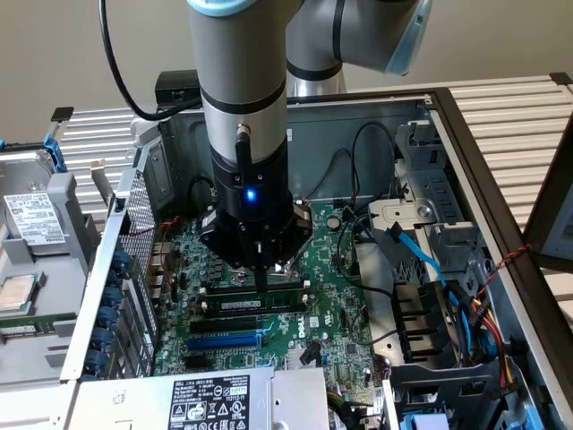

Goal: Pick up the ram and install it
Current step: 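Press down the ram until it locks into place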

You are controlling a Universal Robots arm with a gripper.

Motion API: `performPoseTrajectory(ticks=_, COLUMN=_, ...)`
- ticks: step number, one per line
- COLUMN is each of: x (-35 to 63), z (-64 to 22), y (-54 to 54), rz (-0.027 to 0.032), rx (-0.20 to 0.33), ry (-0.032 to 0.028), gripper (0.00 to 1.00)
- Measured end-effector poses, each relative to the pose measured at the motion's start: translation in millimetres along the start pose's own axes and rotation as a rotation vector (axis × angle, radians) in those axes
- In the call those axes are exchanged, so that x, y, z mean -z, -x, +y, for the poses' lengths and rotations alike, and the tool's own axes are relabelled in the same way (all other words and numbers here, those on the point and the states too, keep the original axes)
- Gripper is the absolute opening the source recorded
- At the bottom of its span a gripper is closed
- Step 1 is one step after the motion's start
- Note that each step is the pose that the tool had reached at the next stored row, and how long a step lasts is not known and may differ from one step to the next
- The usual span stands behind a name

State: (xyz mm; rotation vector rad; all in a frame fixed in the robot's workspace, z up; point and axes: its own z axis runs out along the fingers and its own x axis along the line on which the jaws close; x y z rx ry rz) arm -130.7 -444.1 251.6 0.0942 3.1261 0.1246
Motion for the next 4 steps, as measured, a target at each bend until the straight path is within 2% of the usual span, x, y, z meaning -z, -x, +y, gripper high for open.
performPoseTrajectory(ticks=4, x=0.0, z=0.0, y=0.0, rz=0.0, rx=0.0, ry=-0.0001, gripper=0.11)
